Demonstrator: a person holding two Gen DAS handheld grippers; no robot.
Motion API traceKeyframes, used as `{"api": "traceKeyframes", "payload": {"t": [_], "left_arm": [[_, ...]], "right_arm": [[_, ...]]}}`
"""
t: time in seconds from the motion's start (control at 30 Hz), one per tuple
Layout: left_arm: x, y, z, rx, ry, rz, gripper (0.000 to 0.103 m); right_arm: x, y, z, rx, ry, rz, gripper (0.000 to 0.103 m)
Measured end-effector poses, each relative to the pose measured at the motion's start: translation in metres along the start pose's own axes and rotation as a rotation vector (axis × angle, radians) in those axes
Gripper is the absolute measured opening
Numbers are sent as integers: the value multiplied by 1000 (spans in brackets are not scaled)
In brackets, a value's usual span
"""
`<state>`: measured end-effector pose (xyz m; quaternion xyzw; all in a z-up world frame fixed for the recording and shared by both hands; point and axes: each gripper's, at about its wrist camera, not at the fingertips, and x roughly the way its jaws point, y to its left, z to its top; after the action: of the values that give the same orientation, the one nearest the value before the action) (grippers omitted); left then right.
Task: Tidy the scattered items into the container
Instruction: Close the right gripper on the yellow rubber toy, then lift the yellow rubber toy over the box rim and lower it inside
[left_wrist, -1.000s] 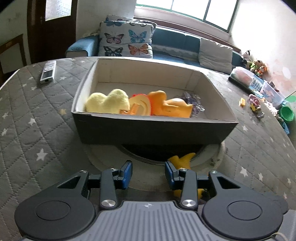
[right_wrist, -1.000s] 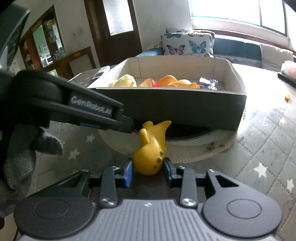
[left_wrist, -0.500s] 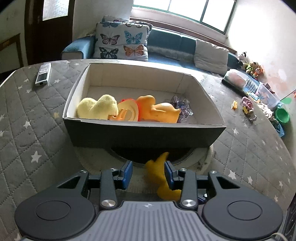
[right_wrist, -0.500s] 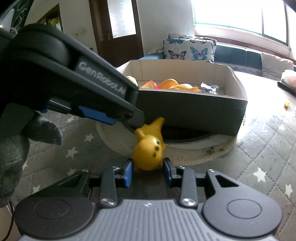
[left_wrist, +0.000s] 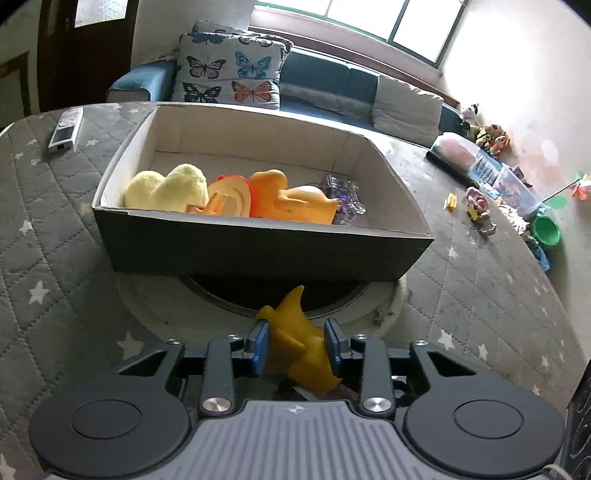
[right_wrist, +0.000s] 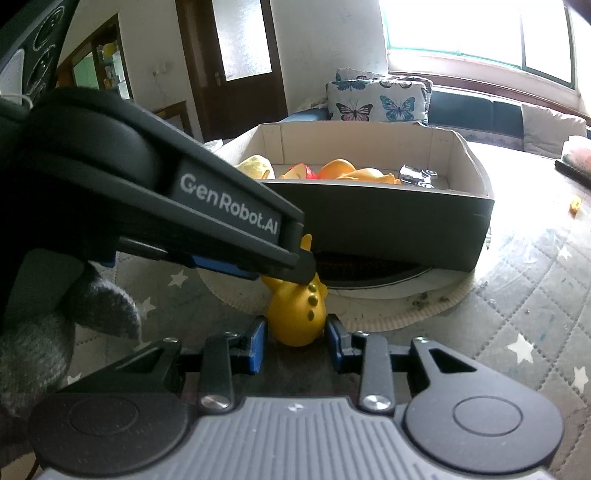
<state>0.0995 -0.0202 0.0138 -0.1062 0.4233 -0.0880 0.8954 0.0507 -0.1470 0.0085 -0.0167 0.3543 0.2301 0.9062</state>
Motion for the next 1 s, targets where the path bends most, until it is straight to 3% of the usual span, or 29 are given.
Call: {"api": "traceKeyframes", "payload": {"t": [0.3,0.73,1.0], "left_arm": [[0,6,1,-29,2,-27,32],[24,29,17,-213,97,-68,39],[23,26,16,-202,90,-69,38]], "right_arm": [[2,-3,1,6,-2,8,34],[3,0,2,-9,-10,3,33],[2,-1,3,8,-19,7,33]]}}
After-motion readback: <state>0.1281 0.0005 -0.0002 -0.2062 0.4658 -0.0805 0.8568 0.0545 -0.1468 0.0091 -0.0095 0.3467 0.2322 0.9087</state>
